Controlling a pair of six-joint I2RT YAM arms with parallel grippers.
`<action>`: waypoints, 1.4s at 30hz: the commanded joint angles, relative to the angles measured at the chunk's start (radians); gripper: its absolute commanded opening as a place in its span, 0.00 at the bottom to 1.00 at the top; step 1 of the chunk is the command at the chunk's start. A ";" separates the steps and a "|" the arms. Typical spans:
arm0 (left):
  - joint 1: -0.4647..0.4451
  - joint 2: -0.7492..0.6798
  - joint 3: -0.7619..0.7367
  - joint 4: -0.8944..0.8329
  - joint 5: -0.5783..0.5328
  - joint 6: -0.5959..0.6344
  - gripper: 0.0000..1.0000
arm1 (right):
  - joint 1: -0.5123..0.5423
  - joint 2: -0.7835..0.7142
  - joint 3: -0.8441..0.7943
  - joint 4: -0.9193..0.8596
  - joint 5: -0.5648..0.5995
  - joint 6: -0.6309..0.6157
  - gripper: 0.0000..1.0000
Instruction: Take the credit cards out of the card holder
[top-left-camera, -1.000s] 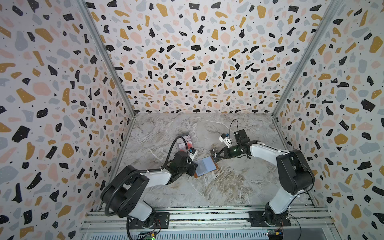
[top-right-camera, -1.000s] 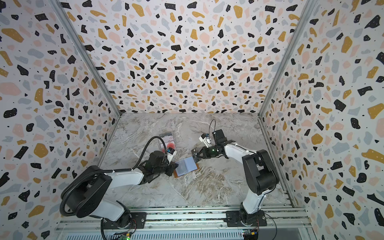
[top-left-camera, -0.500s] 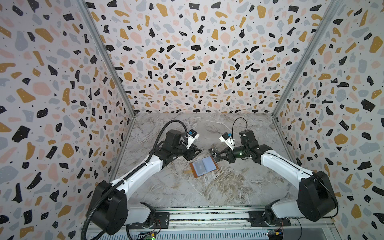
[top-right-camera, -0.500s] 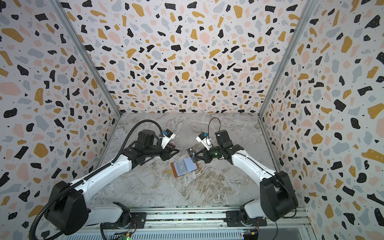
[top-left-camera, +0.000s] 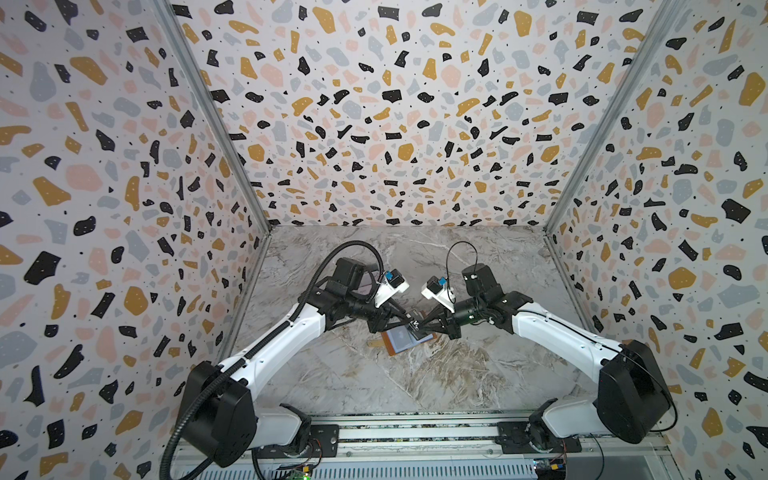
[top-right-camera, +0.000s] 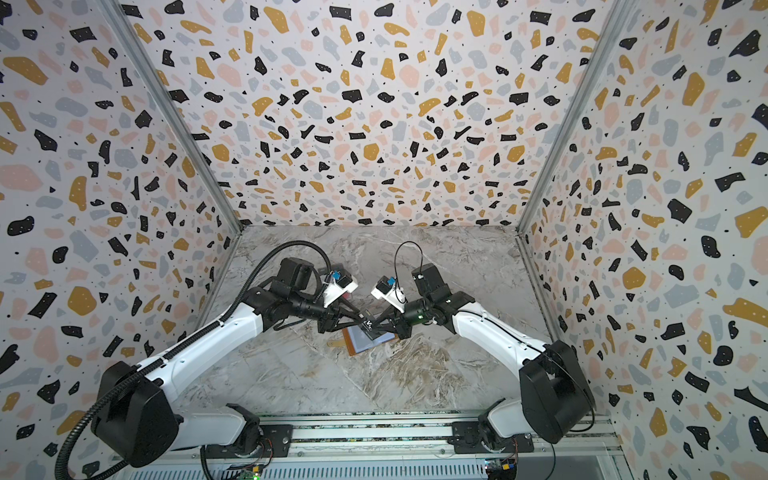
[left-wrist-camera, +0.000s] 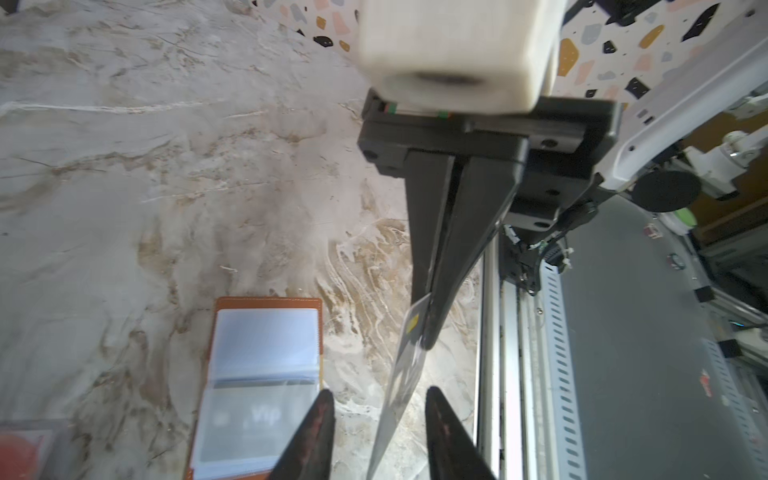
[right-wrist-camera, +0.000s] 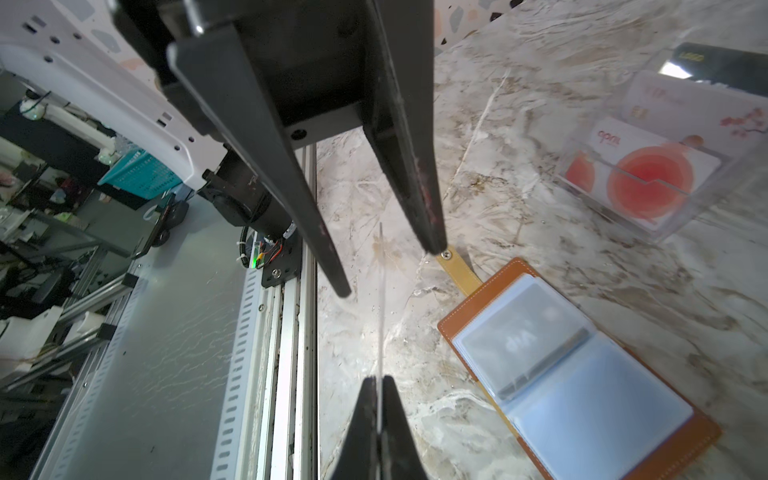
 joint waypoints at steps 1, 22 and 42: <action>0.003 0.007 0.036 -0.041 0.111 0.050 0.29 | 0.010 0.017 0.053 -0.038 -0.018 -0.049 0.00; 0.044 -0.154 -0.250 0.859 -0.029 -0.682 0.00 | -0.068 -0.067 -0.334 1.073 -0.116 0.688 0.55; 0.044 -0.181 -0.248 0.754 -0.004 -0.634 0.29 | -0.101 -0.013 -0.270 1.111 -0.141 0.742 0.00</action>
